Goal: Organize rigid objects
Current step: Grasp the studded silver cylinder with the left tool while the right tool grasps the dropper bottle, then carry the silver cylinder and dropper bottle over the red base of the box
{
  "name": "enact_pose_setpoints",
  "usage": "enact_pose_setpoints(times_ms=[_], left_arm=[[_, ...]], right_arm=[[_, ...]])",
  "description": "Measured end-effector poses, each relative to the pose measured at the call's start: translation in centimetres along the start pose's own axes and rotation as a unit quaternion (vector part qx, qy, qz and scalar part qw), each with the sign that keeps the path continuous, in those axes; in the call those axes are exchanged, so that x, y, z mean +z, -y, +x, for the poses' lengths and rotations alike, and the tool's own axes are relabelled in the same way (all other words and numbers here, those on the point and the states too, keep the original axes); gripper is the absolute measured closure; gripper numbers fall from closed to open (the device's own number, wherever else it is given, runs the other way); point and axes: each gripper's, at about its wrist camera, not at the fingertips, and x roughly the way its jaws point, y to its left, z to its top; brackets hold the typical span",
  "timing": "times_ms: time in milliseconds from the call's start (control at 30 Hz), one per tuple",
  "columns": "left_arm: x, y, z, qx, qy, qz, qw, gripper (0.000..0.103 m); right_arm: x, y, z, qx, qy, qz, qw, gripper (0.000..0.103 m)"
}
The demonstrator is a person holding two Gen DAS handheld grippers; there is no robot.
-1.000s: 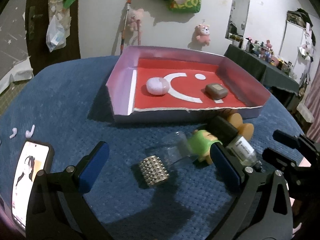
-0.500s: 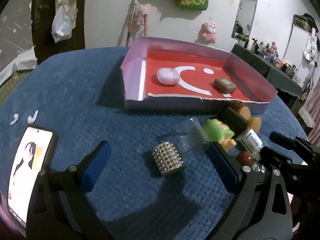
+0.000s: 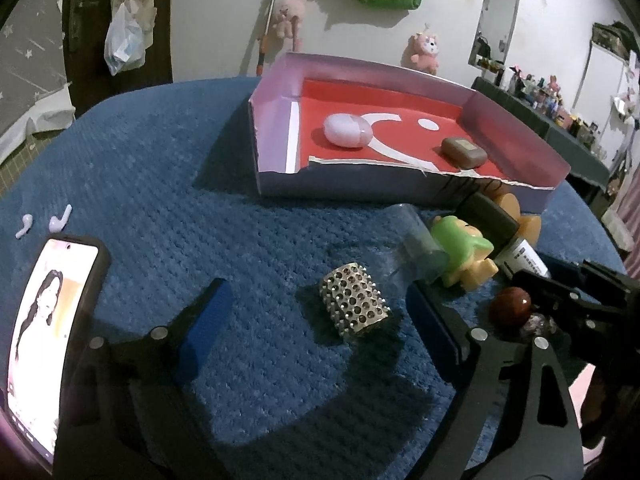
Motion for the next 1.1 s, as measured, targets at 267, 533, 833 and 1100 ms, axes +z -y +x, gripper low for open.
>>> enact_pose_setpoints(times_ms=[267,533,833,1100], left_arm=[[-0.3,0.7,-0.1,0.021,0.023,0.005,0.9995,0.06],[-0.5,1.4,-0.9,-0.015,0.029,0.008,0.9994,0.072],[-0.1,2.2,-2.4,-0.023,0.047,0.018,0.9985,0.072],[0.6,2.5,-3.3,-0.037,0.058,0.02,0.9975,0.072]], right_arm=[[0.3,-0.3,0.5,-0.008,0.0,-0.013,1.0,0.063],[0.1,-0.7,0.2,-0.001,0.001,-0.019,1.0,0.073],[0.3,-0.7,-1.4,0.013,0.017,-0.011,1.0,0.073],[0.8,-0.9,-2.5,0.019,0.031,-0.014,0.999,0.073]])
